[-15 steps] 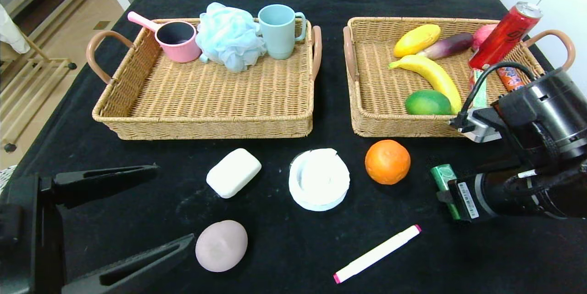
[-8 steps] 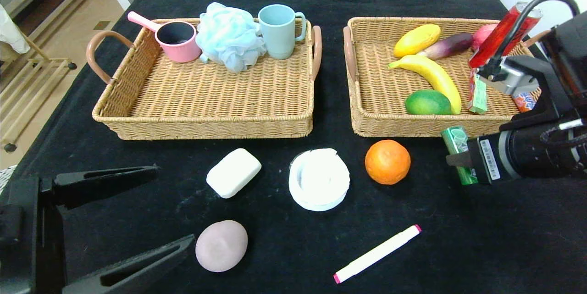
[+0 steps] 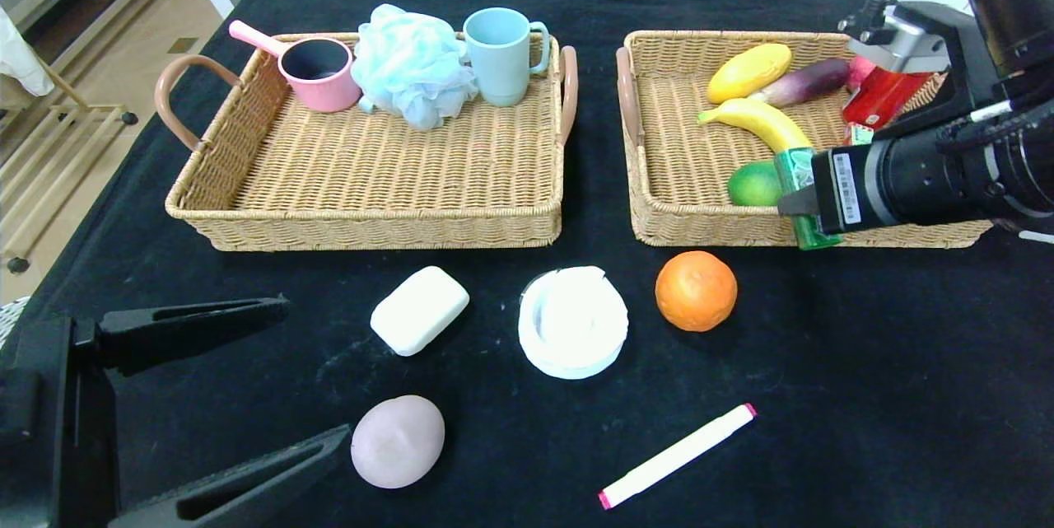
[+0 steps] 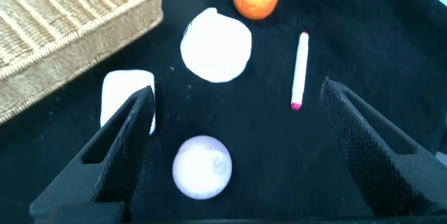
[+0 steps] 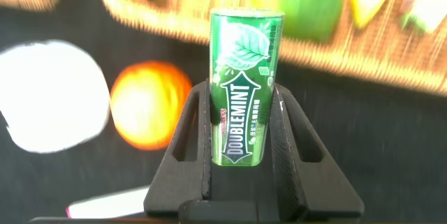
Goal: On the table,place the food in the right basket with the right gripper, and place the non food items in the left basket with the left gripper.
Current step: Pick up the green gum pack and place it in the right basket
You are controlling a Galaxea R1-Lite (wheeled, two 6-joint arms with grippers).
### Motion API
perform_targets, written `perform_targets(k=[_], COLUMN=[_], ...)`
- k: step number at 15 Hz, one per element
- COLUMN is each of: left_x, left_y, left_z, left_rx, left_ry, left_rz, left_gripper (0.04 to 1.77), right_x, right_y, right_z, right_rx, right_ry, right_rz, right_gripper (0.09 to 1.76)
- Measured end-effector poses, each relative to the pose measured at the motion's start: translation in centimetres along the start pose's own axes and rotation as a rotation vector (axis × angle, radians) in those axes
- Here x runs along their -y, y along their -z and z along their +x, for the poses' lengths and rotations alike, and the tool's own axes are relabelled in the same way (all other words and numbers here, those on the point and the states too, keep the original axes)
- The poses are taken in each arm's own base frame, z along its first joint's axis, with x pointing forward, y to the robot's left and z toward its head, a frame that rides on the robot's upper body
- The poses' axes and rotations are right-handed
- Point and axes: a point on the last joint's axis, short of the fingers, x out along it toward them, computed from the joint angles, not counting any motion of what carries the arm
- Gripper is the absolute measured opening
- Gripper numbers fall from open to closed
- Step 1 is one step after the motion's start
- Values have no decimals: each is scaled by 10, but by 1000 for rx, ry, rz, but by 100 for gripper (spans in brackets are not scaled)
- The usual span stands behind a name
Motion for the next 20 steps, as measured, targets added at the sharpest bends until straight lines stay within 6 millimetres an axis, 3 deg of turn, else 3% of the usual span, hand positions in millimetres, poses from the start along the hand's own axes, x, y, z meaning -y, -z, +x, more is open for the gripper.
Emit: perform_targets(k=[7, 19, 20], left_x=[0, 0, 0], left_y=[-2, -5, -5], left_z=[0, -2, -2], left_rx=[6, 18, 19], left_ry=[-4, -8, -8], left_rz=[1, 2, 3], left_gripper=[172, 172, 172], right_x=[-5, -18, -19], right_y=[-41, -50, -49], right_z=[41, 98, 100], right_rx=[212, 347, 343], right_ry=[-5, -56, -57], right_rz=[78, 115, 112], right_gripper=[56, 56, 63])
